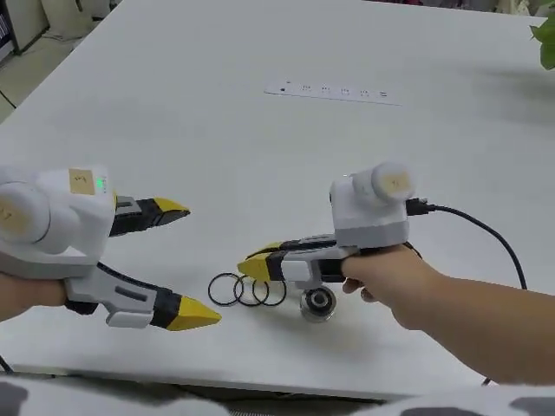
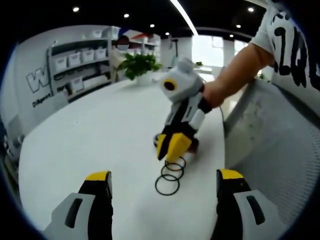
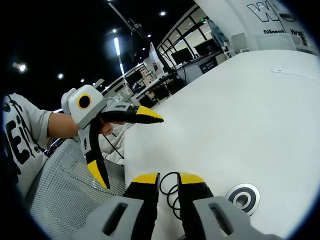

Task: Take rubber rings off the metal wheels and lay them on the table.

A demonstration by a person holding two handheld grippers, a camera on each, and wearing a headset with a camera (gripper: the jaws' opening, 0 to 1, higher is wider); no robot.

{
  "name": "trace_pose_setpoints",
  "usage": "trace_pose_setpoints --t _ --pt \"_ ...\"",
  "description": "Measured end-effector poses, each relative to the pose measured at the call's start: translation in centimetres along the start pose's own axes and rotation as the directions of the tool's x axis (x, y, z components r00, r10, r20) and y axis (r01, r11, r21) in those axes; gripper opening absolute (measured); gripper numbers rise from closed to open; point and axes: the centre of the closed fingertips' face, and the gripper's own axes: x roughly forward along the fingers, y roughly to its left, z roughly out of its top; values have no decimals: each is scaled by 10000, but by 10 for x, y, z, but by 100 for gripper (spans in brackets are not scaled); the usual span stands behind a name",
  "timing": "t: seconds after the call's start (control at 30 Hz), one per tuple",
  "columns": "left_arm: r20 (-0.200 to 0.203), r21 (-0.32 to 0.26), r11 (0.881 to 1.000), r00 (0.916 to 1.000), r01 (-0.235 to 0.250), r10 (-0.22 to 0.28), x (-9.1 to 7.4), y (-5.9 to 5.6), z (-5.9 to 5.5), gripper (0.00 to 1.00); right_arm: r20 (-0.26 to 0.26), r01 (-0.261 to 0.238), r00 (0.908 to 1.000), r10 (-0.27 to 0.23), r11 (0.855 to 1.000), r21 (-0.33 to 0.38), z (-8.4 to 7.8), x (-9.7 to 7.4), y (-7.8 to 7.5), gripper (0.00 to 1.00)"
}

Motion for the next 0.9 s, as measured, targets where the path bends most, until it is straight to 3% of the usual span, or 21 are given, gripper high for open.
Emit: trace_pose_setpoints --t 0.43,0.9 --pt "118 62 10000 9999 -26 26 -2 -3 13 87 754 403 9963 -407 9992 67 17 -27 -7 15" --pt "187 159 9999 9998 40 -43 -1 -1 21 86 1659 824 9828 -810 9966 -20 38 -60 -11 18"
